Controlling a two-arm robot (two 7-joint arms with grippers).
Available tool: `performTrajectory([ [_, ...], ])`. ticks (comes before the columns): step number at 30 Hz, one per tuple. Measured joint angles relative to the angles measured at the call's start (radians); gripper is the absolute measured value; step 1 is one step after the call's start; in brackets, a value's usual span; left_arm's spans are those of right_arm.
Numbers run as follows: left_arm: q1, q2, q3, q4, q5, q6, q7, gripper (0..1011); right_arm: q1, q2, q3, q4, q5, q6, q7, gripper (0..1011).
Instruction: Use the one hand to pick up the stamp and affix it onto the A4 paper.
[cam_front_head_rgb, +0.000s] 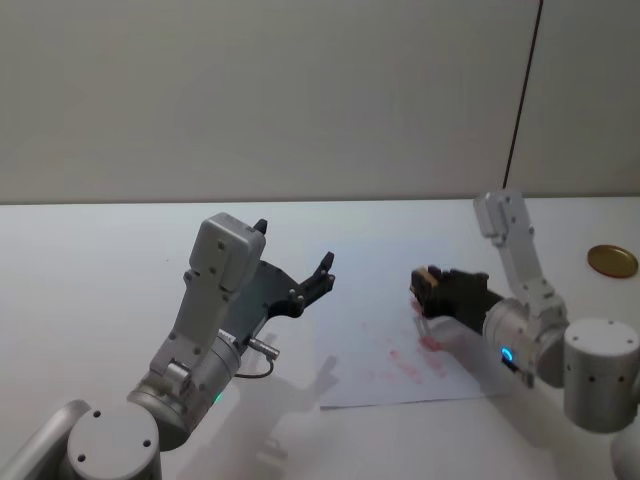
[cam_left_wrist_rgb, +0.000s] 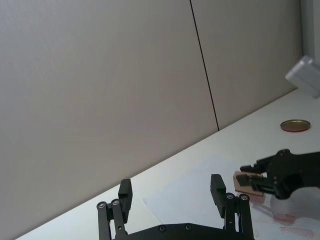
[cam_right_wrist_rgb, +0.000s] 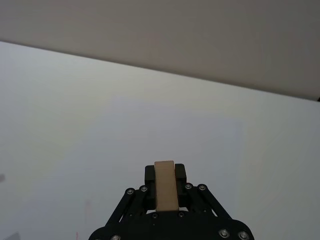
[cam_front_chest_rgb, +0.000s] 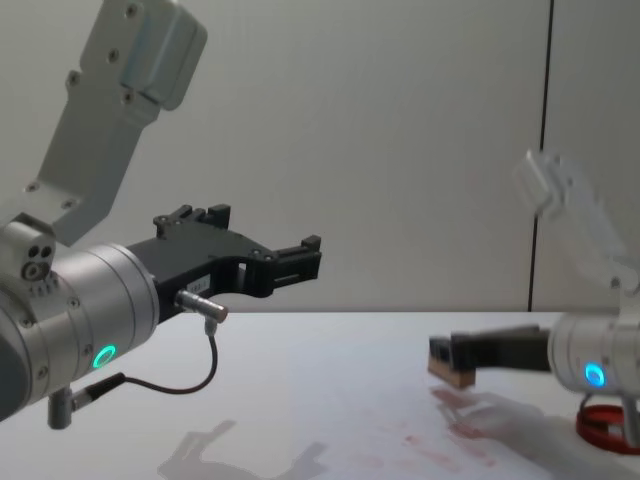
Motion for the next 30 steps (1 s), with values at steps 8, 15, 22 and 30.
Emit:
performTrajectory([
  [8, 0.0, 0.0, 0.0, 0.0, 0.0, 0.0, 0.0, 993, -0.002, 0.006, 0.008, -0.107, 0.009, -0.007, -0.005, 216],
  [15, 0.0, 0.0, 0.0, 0.0, 0.0, 0.0, 0.0, 993, -0.011, 0.016, 0.017, -0.211, 0.017, 0.005, -0.017, 214],
  [22, 0.0, 0.0, 0.0, 0.0, 0.0, 0.0, 0.0, 993, -0.037, 0.035, 0.03, -0.29, 0.029, 0.03, -0.043, 213],
  [30, 0.0, 0.0, 0.0, 0.0, 0.0, 0.0, 0.0, 993, -0.092, 0.074, 0.054, -0.355, 0.051, 0.064, -0.081, 214],
])
